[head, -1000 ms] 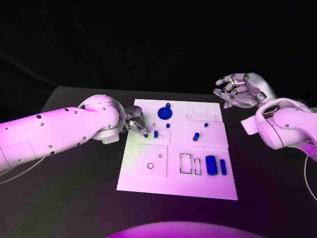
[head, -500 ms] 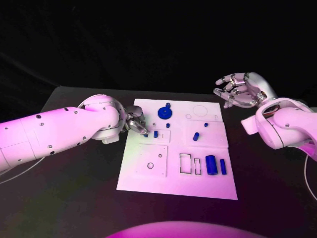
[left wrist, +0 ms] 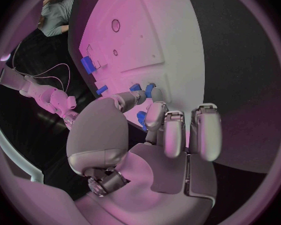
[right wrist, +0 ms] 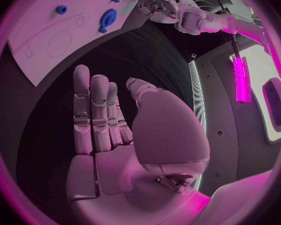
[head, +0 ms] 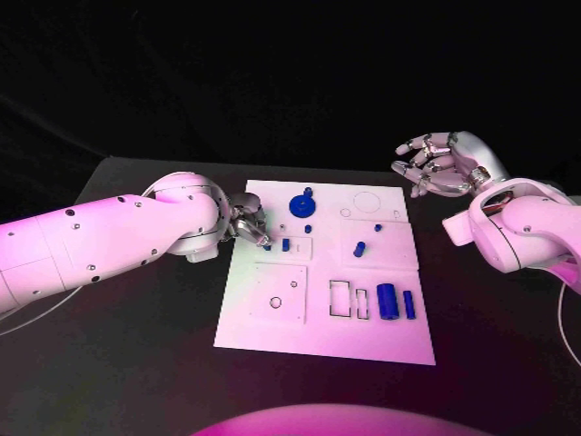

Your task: Assemble the parts on the task board

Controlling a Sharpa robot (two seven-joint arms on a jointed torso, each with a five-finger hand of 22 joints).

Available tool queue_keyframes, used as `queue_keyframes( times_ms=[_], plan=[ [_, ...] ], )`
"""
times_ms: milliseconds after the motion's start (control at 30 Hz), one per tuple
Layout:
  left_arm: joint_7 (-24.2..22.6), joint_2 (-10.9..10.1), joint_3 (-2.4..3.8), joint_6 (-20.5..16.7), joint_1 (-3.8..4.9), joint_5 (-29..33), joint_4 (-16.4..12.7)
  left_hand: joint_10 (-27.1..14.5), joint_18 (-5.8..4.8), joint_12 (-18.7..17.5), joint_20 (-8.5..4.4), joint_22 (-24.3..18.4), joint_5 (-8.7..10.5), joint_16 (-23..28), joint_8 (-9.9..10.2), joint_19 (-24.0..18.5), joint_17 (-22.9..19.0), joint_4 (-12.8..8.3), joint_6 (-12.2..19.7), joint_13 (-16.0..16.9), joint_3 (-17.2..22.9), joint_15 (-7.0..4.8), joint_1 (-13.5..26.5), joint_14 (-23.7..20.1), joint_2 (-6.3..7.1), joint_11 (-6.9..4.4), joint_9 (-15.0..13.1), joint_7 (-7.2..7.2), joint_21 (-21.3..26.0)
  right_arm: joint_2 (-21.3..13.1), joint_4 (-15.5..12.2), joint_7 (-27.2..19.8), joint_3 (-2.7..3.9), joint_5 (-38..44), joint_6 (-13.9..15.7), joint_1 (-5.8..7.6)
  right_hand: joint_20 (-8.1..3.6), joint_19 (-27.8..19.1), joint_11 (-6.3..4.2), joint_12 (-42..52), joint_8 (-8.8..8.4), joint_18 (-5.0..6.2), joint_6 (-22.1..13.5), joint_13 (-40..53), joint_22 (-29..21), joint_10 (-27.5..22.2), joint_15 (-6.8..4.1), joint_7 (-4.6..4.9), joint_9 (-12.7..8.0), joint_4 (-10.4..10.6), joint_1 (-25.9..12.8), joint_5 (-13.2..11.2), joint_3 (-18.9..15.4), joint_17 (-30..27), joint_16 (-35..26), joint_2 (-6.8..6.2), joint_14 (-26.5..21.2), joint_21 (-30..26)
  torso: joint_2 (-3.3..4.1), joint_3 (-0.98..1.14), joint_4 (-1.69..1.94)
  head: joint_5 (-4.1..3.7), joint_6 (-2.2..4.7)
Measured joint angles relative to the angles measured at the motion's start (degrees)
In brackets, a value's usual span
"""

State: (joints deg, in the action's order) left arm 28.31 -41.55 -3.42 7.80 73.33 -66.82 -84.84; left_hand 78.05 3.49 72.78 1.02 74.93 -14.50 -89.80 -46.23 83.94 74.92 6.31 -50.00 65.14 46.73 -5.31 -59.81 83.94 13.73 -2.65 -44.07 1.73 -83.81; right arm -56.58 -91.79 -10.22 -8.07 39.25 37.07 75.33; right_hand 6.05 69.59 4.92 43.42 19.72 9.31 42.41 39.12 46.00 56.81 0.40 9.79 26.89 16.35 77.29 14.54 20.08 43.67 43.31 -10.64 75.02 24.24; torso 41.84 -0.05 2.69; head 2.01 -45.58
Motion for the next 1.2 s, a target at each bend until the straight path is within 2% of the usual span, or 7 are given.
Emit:
queue_keyframes(
  times_ms=[100, 333, 400, 567, 667, 1200],
  plan=[
    [0.03, 0.01, -0.02, 0.02, -0.02, 0.0, 0.12, 0.0, 0.0, 0.0, 0.0, 0.0, 0.0, 0.0, 0.4, 0.0, 0.0, 0.0, -0.01, -0.3, 0.0, 0.0, 0.15, 0.0, 0.15, 0.0, 0.06, 0.0, 0.0, -0.02, -0.03, -0.01, 0.0, 0.0, 0.01, 0.0, 0.0, 0.0, 0.0, 0.0, 0.0, 0.0, 0.0, 0.0, 0.0, 0.0, 0.0, 0.0, 0.0, 0.0, 0.0, 0.0, 0.0, 0.0, 0.0, 0.0, 0.0, 0.0, -0.02, -0.01, 0.02, 0.01, 0.0],
    [0.17, 0.09, -0.07, -0.04, -0.05, 0.05, 0.61, 0.0, 0.0, -0.58, 0.0, 0.0, -0.16, 0.0, 2.89, 0.0, 0.0, -0.39, -0.21, -0.84, 1.06, 0.0, 0.14, 0.0, 0.15, 0.0, 1.5, 0.0, 0.0, -0.08, -0.09, -0.02, 0.0, 0.0, 0.03, 0.0, 0.0, 0.0, 0.0, 0.0, 0.0, 0.0, 0.0, 0.0, 0.0, 0.0, 0.0, 0.0, 0.0, 0.0, 0.0, 0.0, 0.0, 0.0, 0.0, 0.0, 0.0, 0.0, -0.02, -0.01, -0.01, 0.09, 0.07],
    [0.23, 0.14, -0.1, -0.07, -0.07, 0.11, 0.71, 0.0, 0.0, -0.7, 0.0, 0.0, -1.23, 0.0, 3.46, 0.0, 0.0, -0.33, -0.21, -0.95, 1.13, 0.0, 0.14, 0.0, 0.14, 0.0, 1.74, 0.0, 0.0, -0.09, -0.12, -0.03, 0.02, 0.0, 0.03, 0.0, 0.0, 0.0, 0.0, 0.0, 0.0, 0.0, 0.0, 0.0, 0.0, 0.0, 0.0, 0.0, 0.0, 0.0, 0.0, 0.0, 0.0, 0.0, 0.0, 0.0, 0.0, 0.0, -0.02, 0.01, -0.01, 0.13, 0.07],
    [0.34, 0.28, -0.15, -0.17, -0.08, 0.53, 0.82, 0.0, 0.0, -1.07, 0.0, -0.01, -5.88, 0.0, 3.73, 0.0, -0.01, -0.81, -0.61, -1.07, 0.76, 0.0, -0.98, 0.0, 0.15, 0.01, 1.8, 0.4, 0.0, -0.11, -0.17, -0.05, 0.02, 0.0, 0.05, 0.0, 0.0, -0.01, 0.0, 0.0, 0.0, 0.0, 0.0, 0.0, 0.01, 0.0, 0.0, 0.0, 0.0, 0.0, 0.0, 0.0, 0.0, 0.0, 0.0, 0.0, 0.0, 0.0, -0.03, 0.04, -0.03, 0.14, 0.05],
    [0.39, 0.38, -0.15, -0.3, -0.05, 1.04, 0.84, 0.01, 0.0, -1.08, 0.0, -0.01, -7.35, 0.0, 3.75, 0.0, -0.01, -1.12, -0.7, -1.14, 0.46, 0.0, -1.77, 0.0, 0.17, 0.03, 1.5, 0.52, 0.0, -0.13, -0.2, -0.08, 0.02, 0.0, 0.06, 0.0, 0.0, 0.0, 0.0, 0.0, 0.0, 0.0, 0.0, -0.07, -0.1, 0.0, 0.0, 0.0, 0.0, 0.0, 0.0, 0.0, 0.0, 0.0, -0.22, 0.0, 0.0, 0.0, -0.04, 0.04, -0.04, 0.18, 0.04],
    [0.3, 1.49, -0.33, -1.45, -0.25, 3.89, 0.39, 0.4, 0.0, -1.11, 0.0, -0.01, -8.22, 0.0, 3.93, 0.0, -0.01, -1.35, -1.01, -0.9, 0.23, 0.01, -2.16, 0.0, 0.47, 0.42, 1.39, 0.81, 0.0, -0.17, -0.26, -0.15, 0.01, 0.0, 0.12, 0.01, 0.12, 0.11, 0.0, 0.0, 0.0, 0.0, 0.0, -0.11, -0.16, 0.0, 0.0, 0.0, -0.03, 0.0, 0.0, 0.0, 0.0, 0.0, -0.22, 0.0, 0.0, 0.01, -0.02, 0.02, -0.07, 0.14, 0.13]
  ],
)
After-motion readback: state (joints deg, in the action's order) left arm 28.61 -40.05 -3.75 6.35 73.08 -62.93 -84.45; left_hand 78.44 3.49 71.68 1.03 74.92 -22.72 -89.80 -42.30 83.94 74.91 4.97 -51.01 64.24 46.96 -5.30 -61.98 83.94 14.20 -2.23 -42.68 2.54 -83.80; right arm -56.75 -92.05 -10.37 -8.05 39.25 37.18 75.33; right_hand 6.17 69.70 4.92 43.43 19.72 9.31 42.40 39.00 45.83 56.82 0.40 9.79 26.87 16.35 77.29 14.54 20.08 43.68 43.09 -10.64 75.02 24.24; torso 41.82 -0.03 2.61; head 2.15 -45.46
